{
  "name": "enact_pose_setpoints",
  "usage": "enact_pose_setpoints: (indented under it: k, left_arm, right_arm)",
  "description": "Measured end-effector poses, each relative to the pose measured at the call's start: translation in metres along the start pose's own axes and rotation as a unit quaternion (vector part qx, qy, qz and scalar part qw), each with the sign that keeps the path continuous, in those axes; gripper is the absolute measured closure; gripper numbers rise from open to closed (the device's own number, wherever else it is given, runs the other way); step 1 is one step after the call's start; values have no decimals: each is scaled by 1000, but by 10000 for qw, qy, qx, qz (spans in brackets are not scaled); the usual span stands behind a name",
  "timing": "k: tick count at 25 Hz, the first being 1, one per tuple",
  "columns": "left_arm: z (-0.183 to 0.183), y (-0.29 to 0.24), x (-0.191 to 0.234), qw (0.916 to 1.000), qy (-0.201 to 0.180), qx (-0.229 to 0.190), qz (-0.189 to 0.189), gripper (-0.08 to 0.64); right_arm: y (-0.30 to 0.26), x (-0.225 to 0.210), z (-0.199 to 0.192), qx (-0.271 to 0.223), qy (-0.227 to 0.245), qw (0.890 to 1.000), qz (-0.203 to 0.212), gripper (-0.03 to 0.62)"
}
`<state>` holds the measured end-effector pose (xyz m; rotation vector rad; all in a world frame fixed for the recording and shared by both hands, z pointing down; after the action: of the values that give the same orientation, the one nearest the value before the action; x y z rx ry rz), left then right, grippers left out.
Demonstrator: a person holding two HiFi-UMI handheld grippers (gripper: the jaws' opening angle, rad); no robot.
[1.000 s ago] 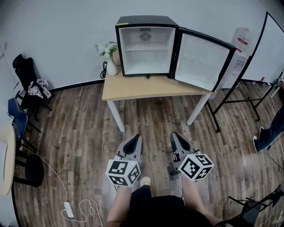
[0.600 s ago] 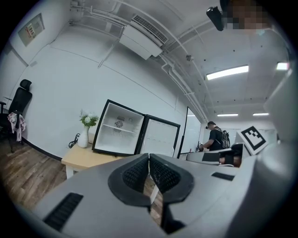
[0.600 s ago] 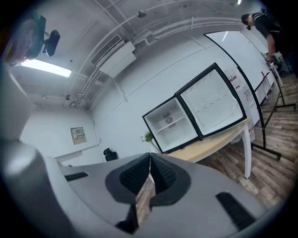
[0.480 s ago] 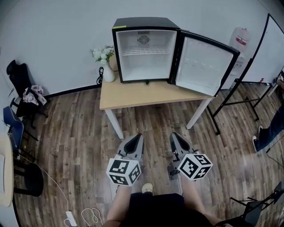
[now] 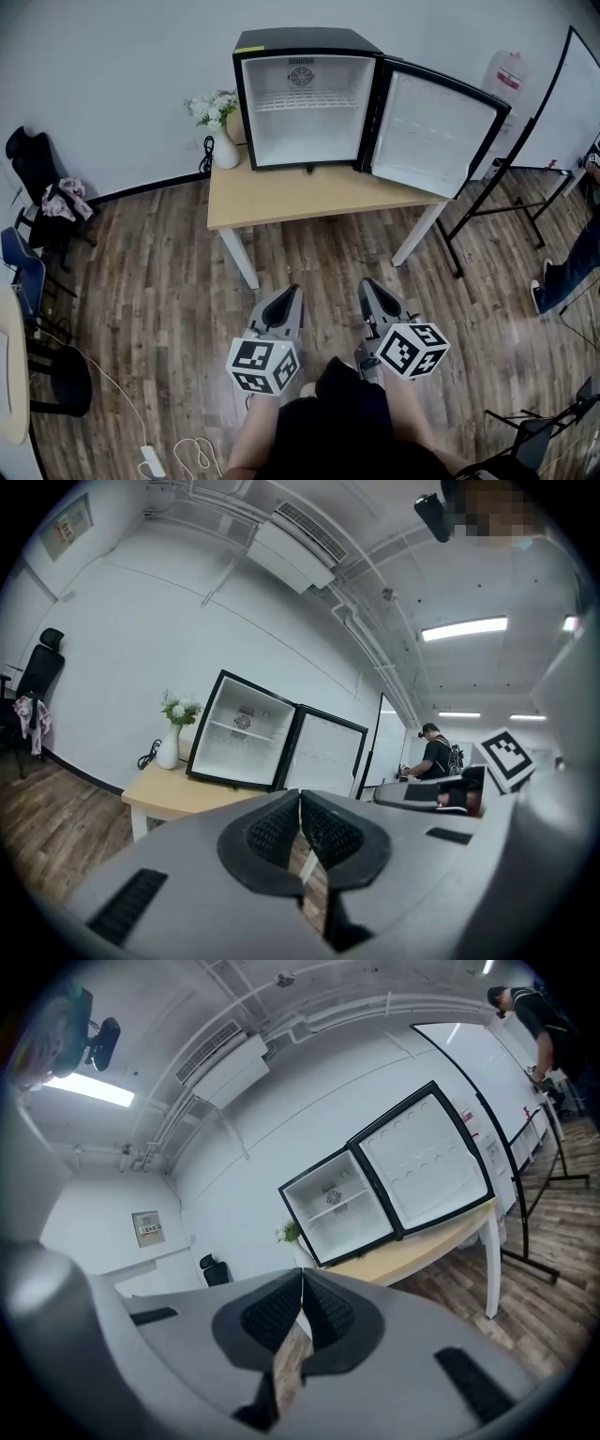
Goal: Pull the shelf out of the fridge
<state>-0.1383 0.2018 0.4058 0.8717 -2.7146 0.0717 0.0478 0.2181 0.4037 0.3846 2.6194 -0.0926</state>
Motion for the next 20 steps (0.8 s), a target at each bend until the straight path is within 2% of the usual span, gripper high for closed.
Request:
enact_pose_setpoints:
  k: [14, 20]
  left_arm:
    - [4, -31, 25, 9995, -26, -95, 291, 552]
    - [2, -61, 30, 9997, -34, 17, 250, 552]
  right_arm:
    - [-44, -14, 3, 86, -68, 9997, 215, 600]
    - [-67, -33, 10, 108, -158, 9997, 171, 600]
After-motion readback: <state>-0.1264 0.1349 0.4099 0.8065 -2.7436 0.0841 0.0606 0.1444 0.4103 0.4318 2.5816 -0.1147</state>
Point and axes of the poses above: the fingertips, and each gripper's own axes: y backward along the fingers, x to its left, z out of its top, the point moved 6 cm from there along y, backward along the fingers, and after that the axes turned 10 degrees about -x, right-handed, at the moved point
